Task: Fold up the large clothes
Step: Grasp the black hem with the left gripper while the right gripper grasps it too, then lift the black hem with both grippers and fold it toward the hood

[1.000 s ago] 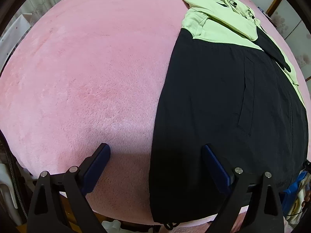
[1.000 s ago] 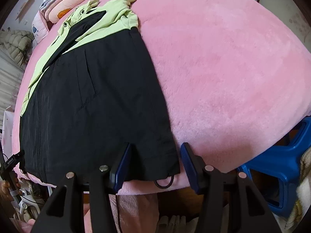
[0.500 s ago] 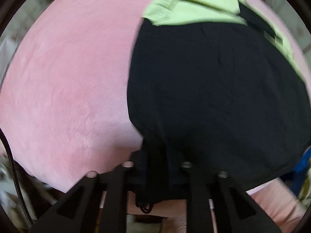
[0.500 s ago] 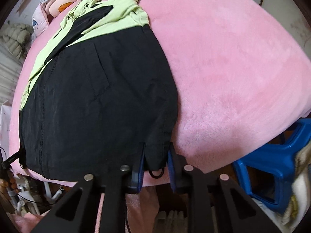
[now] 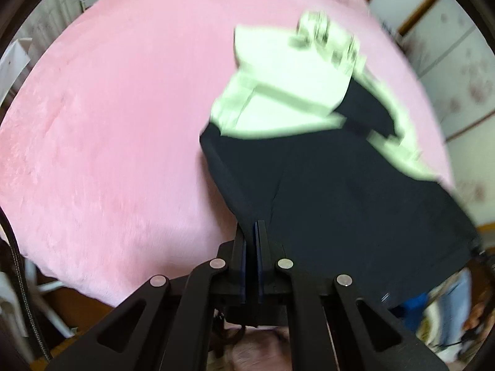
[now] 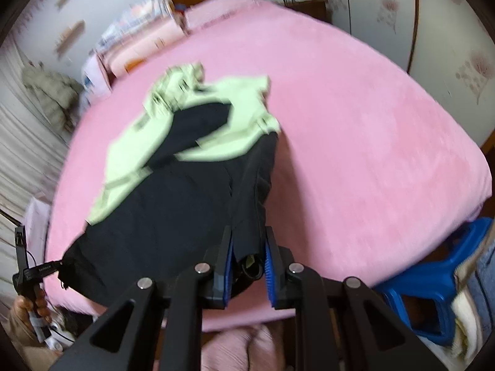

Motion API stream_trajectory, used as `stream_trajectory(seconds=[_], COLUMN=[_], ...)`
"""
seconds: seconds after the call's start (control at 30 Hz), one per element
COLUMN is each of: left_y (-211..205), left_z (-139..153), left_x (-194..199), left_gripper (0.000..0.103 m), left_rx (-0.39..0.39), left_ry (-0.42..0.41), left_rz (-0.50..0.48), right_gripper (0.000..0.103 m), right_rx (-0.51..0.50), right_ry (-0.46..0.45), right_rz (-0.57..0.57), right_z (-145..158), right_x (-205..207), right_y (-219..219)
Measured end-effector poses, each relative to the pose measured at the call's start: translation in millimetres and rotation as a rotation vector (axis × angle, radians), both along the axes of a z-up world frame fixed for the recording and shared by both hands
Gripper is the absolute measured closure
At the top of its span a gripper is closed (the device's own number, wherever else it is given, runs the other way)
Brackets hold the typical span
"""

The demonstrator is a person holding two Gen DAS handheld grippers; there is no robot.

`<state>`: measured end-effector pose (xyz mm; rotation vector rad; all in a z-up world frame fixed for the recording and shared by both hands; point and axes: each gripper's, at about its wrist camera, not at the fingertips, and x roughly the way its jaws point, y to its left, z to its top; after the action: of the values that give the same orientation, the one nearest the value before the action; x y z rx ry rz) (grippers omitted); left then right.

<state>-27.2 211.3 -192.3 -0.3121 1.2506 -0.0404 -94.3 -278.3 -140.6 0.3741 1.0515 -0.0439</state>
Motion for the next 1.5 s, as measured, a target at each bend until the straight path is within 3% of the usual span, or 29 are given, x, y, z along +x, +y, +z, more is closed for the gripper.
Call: stream_trajectory(seconds=[0.13,0.33,0.53,0.67,0.8,0.9,1.03,1.13,1.2,1.3,1.5], left_y=[20.2,37.6,25.9,17.1,13.1,16.0,19.3,19.9,19.7,17.0,18.2], left_z=[45.3,89.9,105.5,92.5,61.9,42.9,46.1,42.5,30.7,3.4,-55.7], left_x=[10.6,82.2,173.3,243.8,298.6,309.3,326.3,335.1,339.7,335.2,308.3], left_gripper=[0.101,0.101,0.103,0.103,0.103,0.103,0.102,0.098,0.091,0.076,0.076], left_rx=[-0.094,-0.215,-0.16,-0.097,-0.009,0.034,0.113,0.188,0.181,0.146,0.075], left_ry=[-0.089,-0.168,-0.199,-0.19,-0.169,-0.157,-0.209,-0.202,-0.164,-0.09,0.03], left_rz=[0.078,0.244,0.277,0.287,0.304,0.298,0.266,0.219,0.184,0.151,0.192], right_gripper=[0.087,0.087,0.087,0.087,0.087,0.088,0.088,0.087,0.083,0.068,0.063], right_rx=[0.051,0.115,0.13,0.138,0.101,0.079,0.091,0.103,0.108,0.084,0.141], right_ry=[-0.083,-0.159,-0.17,-0.13,-0.065,0.022,0.1,0.136,0.166,0.194,0.147], right_rz=[-0.022,-0.079,-0.052,-0.054,-0.087,-0.14,-0.179,-0.189,-0.192,-0.159,-0.086], right_z=[33.8,71.8,74.2,50.3,5.9,-37.2,-82.4,-104.4,-119.3,-130.8,-127.7], right_x=[25.3,94.7,193.6,277.6,348.4,391.2,425.7,447.0,458.0,464.6,456.3], right_y=[0.4,-24.5,-27.5,-31.2,-33.3,-38.4,-40.9,-38.9,-35.9,-31.5,-35.3])
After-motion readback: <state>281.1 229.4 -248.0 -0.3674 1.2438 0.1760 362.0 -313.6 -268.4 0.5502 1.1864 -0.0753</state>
